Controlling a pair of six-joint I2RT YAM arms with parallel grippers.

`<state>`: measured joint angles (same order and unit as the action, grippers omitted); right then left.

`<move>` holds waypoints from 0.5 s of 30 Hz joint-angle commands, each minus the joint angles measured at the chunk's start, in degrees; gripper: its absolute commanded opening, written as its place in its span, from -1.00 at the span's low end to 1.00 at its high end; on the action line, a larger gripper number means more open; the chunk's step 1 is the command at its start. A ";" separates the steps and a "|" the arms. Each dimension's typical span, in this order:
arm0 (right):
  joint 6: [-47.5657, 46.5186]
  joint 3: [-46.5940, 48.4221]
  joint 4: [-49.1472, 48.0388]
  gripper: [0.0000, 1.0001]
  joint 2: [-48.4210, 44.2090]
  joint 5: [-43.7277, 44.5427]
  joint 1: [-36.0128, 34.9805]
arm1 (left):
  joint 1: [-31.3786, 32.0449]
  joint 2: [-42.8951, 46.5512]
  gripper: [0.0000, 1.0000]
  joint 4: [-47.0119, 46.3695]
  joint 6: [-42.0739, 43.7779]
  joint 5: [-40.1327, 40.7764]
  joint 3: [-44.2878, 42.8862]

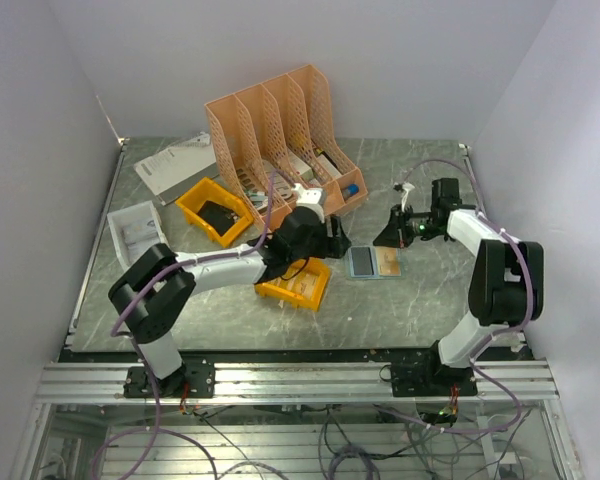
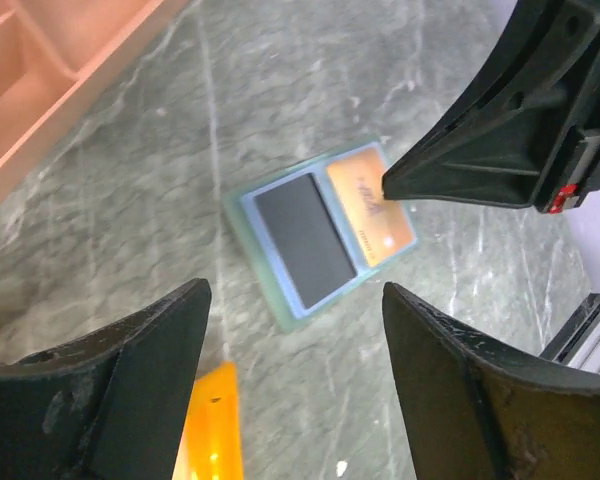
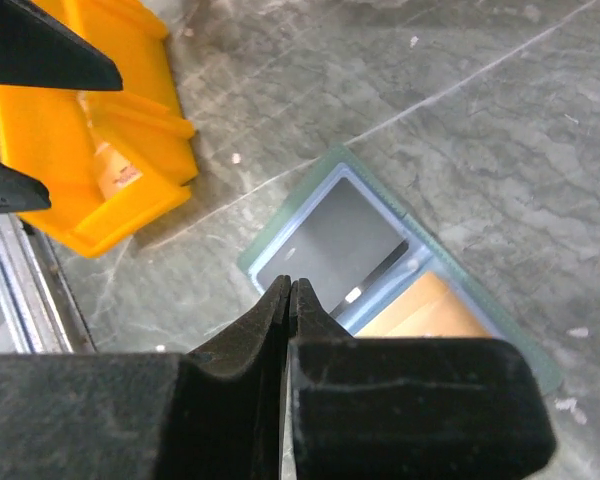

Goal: Put the credit cards into the card holder
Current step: Insert the credit card into the card holder.

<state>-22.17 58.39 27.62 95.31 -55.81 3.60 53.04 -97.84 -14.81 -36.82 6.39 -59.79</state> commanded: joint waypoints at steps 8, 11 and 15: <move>-0.55 4.65 2.29 -1.00 7.77 13.49 -6.49 | -2.63 -5.18 -0.07 -3.32 -5.25 -11.21 -1.82; -0.04 4.85 1.96 -1.00 8.81 15.38 -6.82 | -2.62 -7.51 -0.17 -2.31 -5.80 -11.63 -3.37; 0.05 5.06 2.17 -1.00 10.16 16.65 -6.97 | -2.69 -10.09 -0.27 -1.36 -6.30 -11.88 -4.94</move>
<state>-22.55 62.08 29.69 103.90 -42.28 -3.29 50.46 -105.78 -16.25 -42.09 -3.31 -62.11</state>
